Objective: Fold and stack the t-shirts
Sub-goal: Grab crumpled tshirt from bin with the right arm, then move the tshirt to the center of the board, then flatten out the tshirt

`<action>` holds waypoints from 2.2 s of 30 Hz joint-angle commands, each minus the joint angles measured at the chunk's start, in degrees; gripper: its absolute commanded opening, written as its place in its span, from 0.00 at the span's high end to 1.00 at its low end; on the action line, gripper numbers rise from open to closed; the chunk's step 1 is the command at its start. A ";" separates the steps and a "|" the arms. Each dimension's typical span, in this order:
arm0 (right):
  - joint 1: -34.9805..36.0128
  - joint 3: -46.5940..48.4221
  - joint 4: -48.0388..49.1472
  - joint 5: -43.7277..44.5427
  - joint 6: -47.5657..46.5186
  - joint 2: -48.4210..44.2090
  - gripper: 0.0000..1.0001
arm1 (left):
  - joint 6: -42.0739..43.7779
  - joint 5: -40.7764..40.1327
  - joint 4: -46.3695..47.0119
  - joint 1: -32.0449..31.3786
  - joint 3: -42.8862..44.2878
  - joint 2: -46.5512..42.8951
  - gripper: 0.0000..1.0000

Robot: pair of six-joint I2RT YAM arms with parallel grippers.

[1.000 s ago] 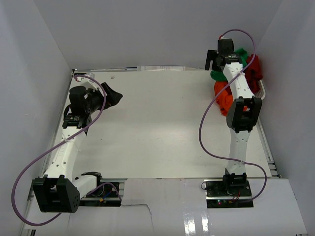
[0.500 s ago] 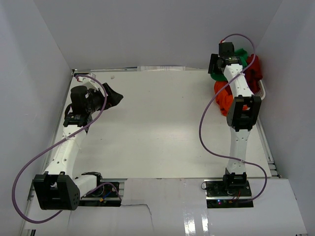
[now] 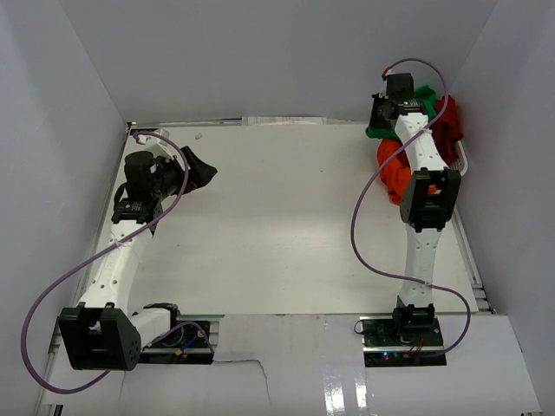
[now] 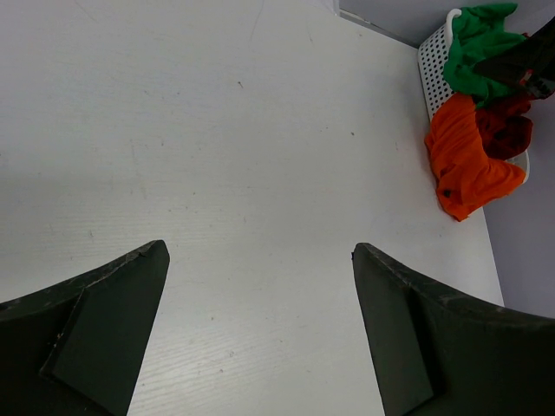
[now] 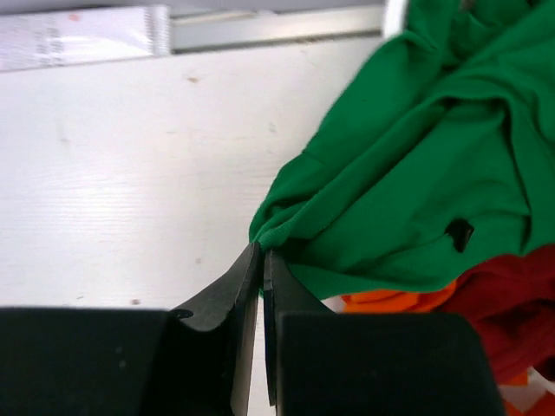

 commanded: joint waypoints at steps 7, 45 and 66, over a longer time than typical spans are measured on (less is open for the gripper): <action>-0.14 7.73 13.95 -34.40 4.41 -25.00 0.92 | 0.68 -0.03 -0.61 0.09 0.43 -0.94 0.02; 15.65 -40.96 -16.35 12.64 3.20 -47.72 0.05 | -1.34 -15.85 -7.03 0.09 2.54 -4.02 0.02; 35.01 -52.22 -6.33 7.48 2.14 -34.10 0.34 | -0.81 -13.13 -7.99 0.09 3.68 2.13 0.02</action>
